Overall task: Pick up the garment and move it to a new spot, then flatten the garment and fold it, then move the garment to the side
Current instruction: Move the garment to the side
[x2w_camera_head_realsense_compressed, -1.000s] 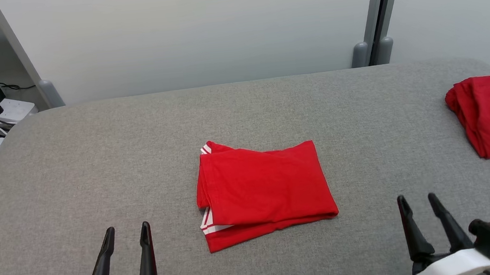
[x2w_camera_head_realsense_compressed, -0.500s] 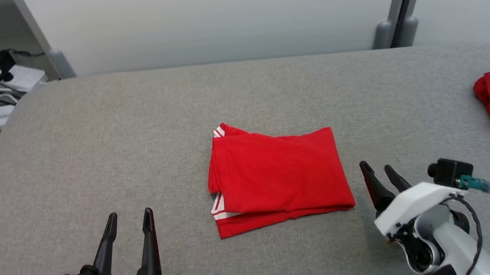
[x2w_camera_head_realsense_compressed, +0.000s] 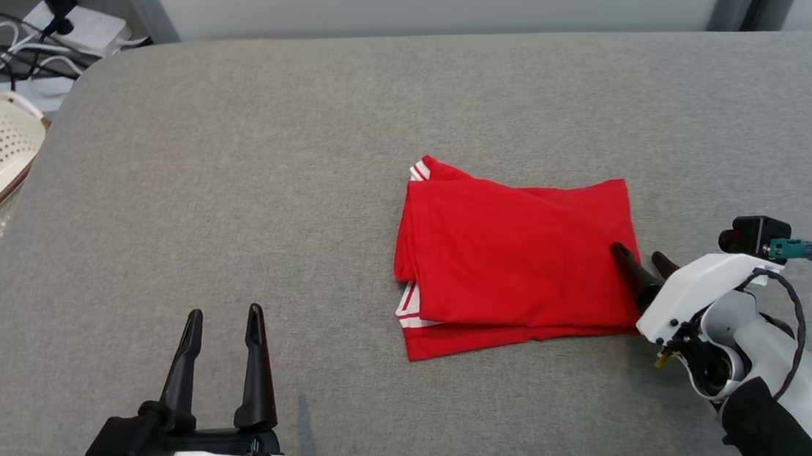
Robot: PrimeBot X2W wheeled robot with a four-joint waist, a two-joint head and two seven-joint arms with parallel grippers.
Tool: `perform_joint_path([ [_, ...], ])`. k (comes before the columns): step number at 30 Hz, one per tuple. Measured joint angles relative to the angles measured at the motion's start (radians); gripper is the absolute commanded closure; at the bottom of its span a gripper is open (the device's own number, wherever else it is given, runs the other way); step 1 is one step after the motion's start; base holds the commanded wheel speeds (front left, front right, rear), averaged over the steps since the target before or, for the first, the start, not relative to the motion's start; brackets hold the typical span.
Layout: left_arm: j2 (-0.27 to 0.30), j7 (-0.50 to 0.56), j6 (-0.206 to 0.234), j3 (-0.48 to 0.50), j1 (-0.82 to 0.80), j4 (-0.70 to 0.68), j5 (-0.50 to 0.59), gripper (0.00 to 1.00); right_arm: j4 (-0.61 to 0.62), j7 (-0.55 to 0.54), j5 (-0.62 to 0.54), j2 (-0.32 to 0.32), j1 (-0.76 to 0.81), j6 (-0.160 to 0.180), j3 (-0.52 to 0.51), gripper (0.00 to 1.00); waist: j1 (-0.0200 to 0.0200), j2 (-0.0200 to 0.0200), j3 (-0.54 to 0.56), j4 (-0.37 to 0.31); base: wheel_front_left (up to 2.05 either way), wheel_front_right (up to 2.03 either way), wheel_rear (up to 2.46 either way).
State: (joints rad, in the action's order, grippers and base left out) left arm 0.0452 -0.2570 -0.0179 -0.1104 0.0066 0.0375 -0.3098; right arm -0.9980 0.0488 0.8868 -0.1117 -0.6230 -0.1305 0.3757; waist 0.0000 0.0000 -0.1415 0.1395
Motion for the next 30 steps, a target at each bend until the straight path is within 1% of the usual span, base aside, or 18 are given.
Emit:
perform_joint_path([
  [3,0.0,0.0,0.0,-0.002,-0.006,0.003,0.0,0.0,-0.021,-0.023,0.035,0.0,-0.016,0.0,0.02,0.0,0.0,0.0,-0.013,0.017,0.0,0.0,0.0],
  [8,0.0,0.0,0.0,-0.01,-0.014,0.003,0.0,0.0,-0.03,-0.027,0.073,-0.009,-0.035,0.0,0.056,0.0,0.0,0.0,-0.023,0.033,0.0,0.0,0.0],
  [9,0.0,0.0,0.0,-0.014,-0.016,0.003,0.0,0.0,-0.031,-0.025,0.073,-0.014,-0.038,0.0,0.064,0.51,0.0,0.0,-0.025,0.037,0.0,0.0,0.0],
  [10,0.0,0.0,0.0,-0.017,-0.017,0.003,0.0,0.0,-0.032,-0.022,0.073,-0.02,-0.04,0.0,0.076,0.78,0.0,0.0,-0.027,0.041,0.0,0.0,0.0],
  [11,0.0,0.0,0.001,-0.02,-0.018,0.003,0.0,0.0,-0.034,-0.02,0.073,-0.025,-0.042,0.0,0.087,1.0,0.0,0.0,-0.028,0.045,0.0,0.0,0.0],
  [17,0.0,0.0,0.002,-0.022,-0.025,0.002,0.0,0.0,-0.014,0.077,0.067,-0.054,-0.054,0.0,0.179,1.0,0.0,0.0,-0.033,0.051,0.0,0.0,0.0],
  [22,0.0,0.0,0.003,-0.021,-0.027,0.002,0.001,0.0,0.06,0.17,0.045,-0.084,-0.09,0.0,0.261,1.0,0.0,0.0,-0.032,0.047,0.0,0.0,0.0],
  [26,0.0,0.0,0.006,-0.023,-0.032,0.001,0.001,0.0,0.087,0.19,0.038,-0.106,-0.1,0.0,0.302,1.0,0.0,0.0,-0.03,0.04,0.0,0.0,0.0],
  [30,0.0,0.0,0.006,-0.026,-0.032,0.001,0.002,0.0,0.093,0.191,0.038,-0.12,-0.1,0.0,0.309,1.0,0.0,0.0,-0.028,0.033,0.0,0.0,0.0],
])
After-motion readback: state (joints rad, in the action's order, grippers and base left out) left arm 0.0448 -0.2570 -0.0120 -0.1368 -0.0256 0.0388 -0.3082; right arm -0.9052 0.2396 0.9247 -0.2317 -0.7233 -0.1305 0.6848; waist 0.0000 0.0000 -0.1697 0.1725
